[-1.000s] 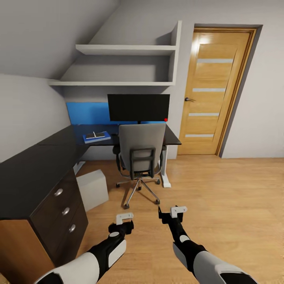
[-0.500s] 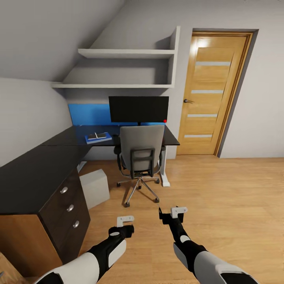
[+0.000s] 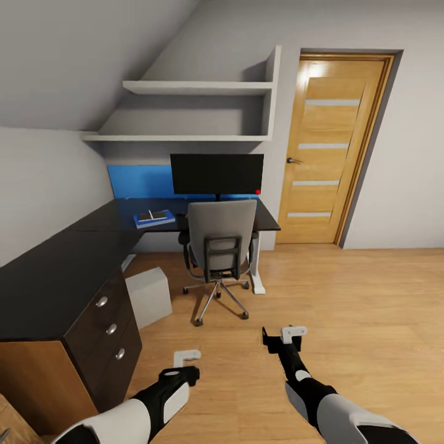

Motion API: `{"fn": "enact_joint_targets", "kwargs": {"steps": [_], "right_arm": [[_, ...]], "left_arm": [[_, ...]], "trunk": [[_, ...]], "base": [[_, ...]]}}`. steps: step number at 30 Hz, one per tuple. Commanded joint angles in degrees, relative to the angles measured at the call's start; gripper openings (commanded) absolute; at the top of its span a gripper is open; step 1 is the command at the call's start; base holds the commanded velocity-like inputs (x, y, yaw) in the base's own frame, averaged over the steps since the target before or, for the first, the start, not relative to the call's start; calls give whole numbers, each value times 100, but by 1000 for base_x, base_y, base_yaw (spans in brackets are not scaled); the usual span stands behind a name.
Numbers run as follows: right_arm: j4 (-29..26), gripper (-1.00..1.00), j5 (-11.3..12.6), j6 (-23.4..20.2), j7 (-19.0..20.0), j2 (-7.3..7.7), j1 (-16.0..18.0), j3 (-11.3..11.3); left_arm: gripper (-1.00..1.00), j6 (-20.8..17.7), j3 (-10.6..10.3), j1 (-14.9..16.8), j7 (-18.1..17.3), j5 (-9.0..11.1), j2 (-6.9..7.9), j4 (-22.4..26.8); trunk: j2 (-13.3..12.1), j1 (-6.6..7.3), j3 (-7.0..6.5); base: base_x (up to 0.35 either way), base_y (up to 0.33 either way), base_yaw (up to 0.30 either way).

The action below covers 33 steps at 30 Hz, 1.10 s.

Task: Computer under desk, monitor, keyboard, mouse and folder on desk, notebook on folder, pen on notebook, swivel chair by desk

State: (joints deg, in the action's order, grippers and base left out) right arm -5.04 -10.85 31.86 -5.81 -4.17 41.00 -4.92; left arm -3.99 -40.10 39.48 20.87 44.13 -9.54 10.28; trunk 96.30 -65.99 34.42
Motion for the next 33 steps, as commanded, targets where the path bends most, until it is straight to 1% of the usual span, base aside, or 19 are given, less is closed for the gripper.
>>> {"fn": "enact_joint_targets", "kwargs": {"steps": [1, 5, 9, 10, 14, 18, 19, 20, 26, 29, 30, 31, 33], "right_arm": [[59, 100, -67, 20, -27, 31, 4, -46], [342, 100, -70, 53, -34, 111, 4, -71], [510, 100, -74, 71, -41, 151, -35, -81], [552, 100, -78, 77, -45, 158, -116, -83], [596, 100, -81, 119, -53, 171, -403, -85], [614, 100, -83, 255, -58, 195, -678, -85], [619, 100, -81, 361, -59, 210, -786, -83], [620, 100, -80, 419, -59, 218, -838, -82], [625, 100, -76, 712, -60, 252, -1214, -86], [628, 100, -76, 817, -61, 294, -1404, -85], [629, 100, -76, 860, -61, 315, -1462, -86], [632, 100, -75, 965, -61, 360, -1562, -83], [630, 100, -75, 1100, -61, 400, -1641, -82]], "left_arm": [[100, -7, -50, 5, 40, 22, 4, -109], [100, 221, -41, 8, 40, 24, 13, -502], [100, 684, -31, -10, 57, 30, 18, -743], [100, 983, -28, -94, 67, 32, 23, -804], [100, 1523, -20, -446, 77, 33, 43, -869], [100, 1832, -17, -835, 85, 31, 66, -895], [100, 1926, -16, -1017, 88, 29, 86, -902], [100, 1965, -14, -1102, 88, 28, 104, -904], [100, 2191, -17, -1588, 58, 21, 285, -911], [100, 2391, -16, -1822, 49, 19, 376, -912], [100, 2489, -16, -1898, 47, 19, 409, -912], [100, 2748, -16, -2049, 44, 18, 482, -913], [100, 3088, -19, -2214, 43, 18, 559, -913]], "trunk": [[-38, 23, -13], [-199, 111, -85], [-359, 199, -157], [-399, 221, -175], [-560, 309, -246], [-720, 397, -318], [-760, 419, -336], [-801, 441, -354], [-1041, 572, -462], [-1161, 638, -516], [-1202, 660, -534], [-1242, 682, -552], [-1322, 726, -588]], "base": [[-1, 0, 0], [0, 0, 0], [0, 0, 0], [0, 0, 0], [0, 0, 0], [0, 0, 0], [0, 0, 0], [0, 0, 0], [0, 0, 0], [0, 0, 0], [0, 0, 0], [0, 0, 0], [0, 0, 0]]}}
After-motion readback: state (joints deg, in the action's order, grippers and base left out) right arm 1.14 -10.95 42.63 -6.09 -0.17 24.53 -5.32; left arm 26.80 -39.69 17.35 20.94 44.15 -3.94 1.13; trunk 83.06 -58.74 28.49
